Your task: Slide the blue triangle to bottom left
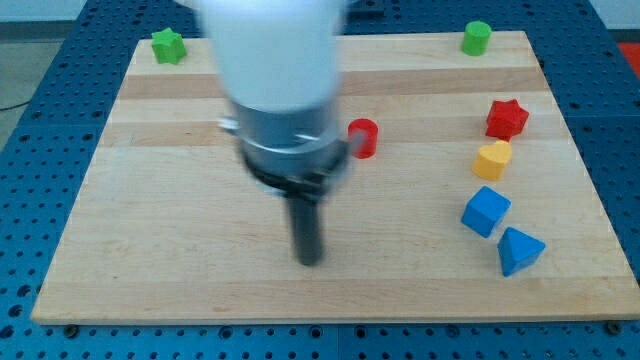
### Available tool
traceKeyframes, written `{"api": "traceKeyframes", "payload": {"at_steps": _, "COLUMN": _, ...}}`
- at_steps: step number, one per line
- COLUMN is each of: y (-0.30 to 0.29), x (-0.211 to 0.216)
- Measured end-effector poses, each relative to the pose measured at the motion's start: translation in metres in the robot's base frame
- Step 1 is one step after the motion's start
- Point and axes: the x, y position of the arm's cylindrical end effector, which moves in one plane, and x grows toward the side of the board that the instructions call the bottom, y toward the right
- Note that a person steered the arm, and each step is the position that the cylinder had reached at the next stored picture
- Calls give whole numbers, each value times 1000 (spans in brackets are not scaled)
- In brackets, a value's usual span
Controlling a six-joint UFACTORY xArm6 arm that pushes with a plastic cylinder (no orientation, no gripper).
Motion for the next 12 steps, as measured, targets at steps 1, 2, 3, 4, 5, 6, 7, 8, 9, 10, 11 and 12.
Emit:
{"api": "traceKeyframes", "payload": {"at_steps": 1, "y": 117, "x": 19}}
{"api": "traceKeyframes", "payload": {"at_steps": 2, "y": 173, "x": 45}}
{"api": "traceKeyframes", "payload": {"at_steps": 3, "y": 198, "x": 40}}
{"api": "traceKeyframes", "payload": {"at_steps": 4, "y": 231, "x": 4}}
{"api": "traceKeyframes", "payload": {"at_steps": 5, "y": 236, "x": -2}}
{"api": "traceKeyframes", "payload": {"at_steps": 6, "y": 236, "x": -2}}
{"api": "traceKeyframes", "payload": {"at_steps": 7, "y": 222, "x": 2}}
{"api": "traceKeyframes", "payload": {"at_steps": 8, "y": 203, "x": 17}}
{"api": "traceKeyframes", "payload": {"at_steps": 9, "y": 185, "x": 9}}
{"api": "traceKeyframes", "payload": {"at_steps": 10, "y": 170, "x": -21}}
{"api": "traceKeyframes", "payload": {"at_steps": 11, "y": 146, "x": -42}}
{"api": "traceKeyframes", "payload": {"at_steps": 12, "y": 116, "x": -55}}
